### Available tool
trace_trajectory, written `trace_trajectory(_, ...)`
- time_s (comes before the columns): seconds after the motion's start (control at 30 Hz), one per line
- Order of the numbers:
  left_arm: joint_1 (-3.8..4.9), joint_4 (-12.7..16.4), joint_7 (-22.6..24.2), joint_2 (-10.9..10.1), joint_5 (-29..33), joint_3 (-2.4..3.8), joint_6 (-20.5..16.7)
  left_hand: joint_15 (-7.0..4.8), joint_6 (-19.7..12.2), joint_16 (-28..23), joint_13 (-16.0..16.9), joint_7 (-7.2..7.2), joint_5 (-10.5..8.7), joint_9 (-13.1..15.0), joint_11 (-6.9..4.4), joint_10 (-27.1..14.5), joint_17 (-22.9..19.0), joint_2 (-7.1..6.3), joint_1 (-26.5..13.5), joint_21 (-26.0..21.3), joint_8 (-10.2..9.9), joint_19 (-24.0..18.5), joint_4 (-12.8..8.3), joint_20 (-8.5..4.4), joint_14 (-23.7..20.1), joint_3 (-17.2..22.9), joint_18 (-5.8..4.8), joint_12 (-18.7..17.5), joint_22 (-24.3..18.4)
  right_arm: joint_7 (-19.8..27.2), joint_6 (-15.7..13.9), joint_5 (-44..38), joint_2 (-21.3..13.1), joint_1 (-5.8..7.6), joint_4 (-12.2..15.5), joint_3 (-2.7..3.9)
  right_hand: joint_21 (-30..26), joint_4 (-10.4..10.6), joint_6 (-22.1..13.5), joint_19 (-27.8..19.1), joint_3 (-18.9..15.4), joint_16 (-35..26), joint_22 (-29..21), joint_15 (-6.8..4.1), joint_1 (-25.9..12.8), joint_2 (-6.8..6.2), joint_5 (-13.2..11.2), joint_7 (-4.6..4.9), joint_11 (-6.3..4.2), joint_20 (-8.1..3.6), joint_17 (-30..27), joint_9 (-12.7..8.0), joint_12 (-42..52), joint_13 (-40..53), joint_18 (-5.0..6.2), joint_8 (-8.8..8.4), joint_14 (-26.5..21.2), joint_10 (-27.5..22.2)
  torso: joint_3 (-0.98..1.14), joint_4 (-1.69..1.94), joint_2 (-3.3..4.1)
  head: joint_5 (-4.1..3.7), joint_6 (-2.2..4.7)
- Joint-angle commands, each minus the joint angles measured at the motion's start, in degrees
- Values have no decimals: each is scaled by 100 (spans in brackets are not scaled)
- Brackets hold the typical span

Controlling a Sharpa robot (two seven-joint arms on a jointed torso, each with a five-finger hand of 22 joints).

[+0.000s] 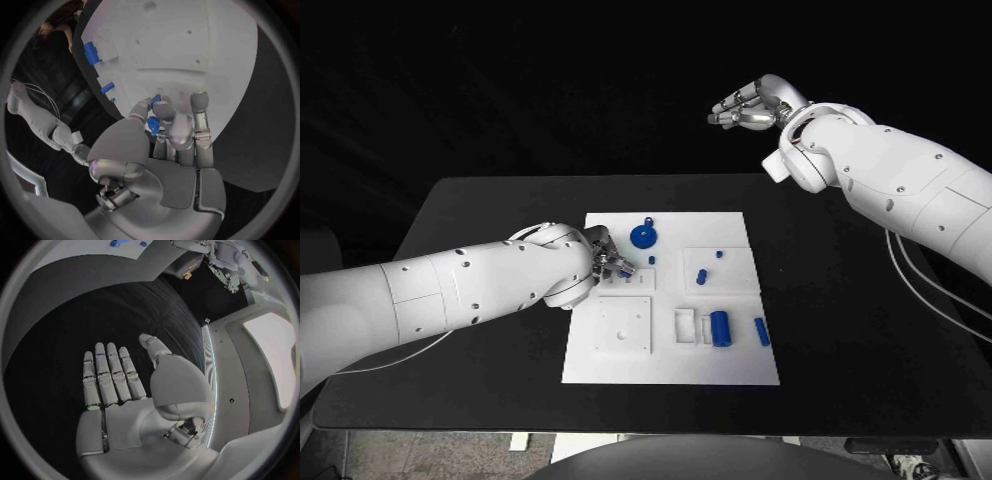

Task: Assemble the parts on the task board

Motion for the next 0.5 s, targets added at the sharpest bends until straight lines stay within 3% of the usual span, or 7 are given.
trace_trajectory(0.03, -12, -9, -18, 8, -125, 1, 29, 0, 337, -10, -11, -294, -32, 5, -136, 316, -13, 106, 81, -23, 11, 5, -383, 26, 13, 406, 66, -33, 93, -11, 74, 100, 6, -6, -7, -1, -25, 39, -54, -39, -21, -21, -8, 0, -20, 16, 6, 6, -1, 0, -6, 0, -28, -6, 28, -9, -22, -42, -1, 2, 1, -6, -12)
trace_trajectory(0.33, -23, 2, -32, 20, -152, 1, 98, 0, 333, -12, -12, -291, -50, -3, -135, 316, -16, 109, 95, -20, 8, 7, -373, 25, 14, 402, 64, -35, 94, -17, 103, 137, 11, -13, -13, -6, -27, 95, -63, -70, -65, -20, -10, 5, 12, 17, 22, 11, 6, 4, -5, 0, -29, -6, 28, -9, -32, -52, -8, 8, 0, -32, -38)
trace_trajectory(0.5, -24, 26, -42, 12, -182, 1, 135, 1, 334, -7, -12, -289, -56, -23, -134, 317, -14, 105, 119, -24, 1, 7, -374, 22, 16, 399, 58, -33, 94, -17, 115, 140, 17, -17, -15, -8, -27, 95, -63, -70, -65, -20, -10, 5, 12, 17, 22, 11, 6, 4, -5, 0, -29, -6, 28, -9, -32, -52, -1, 8, 1, -28, -46)
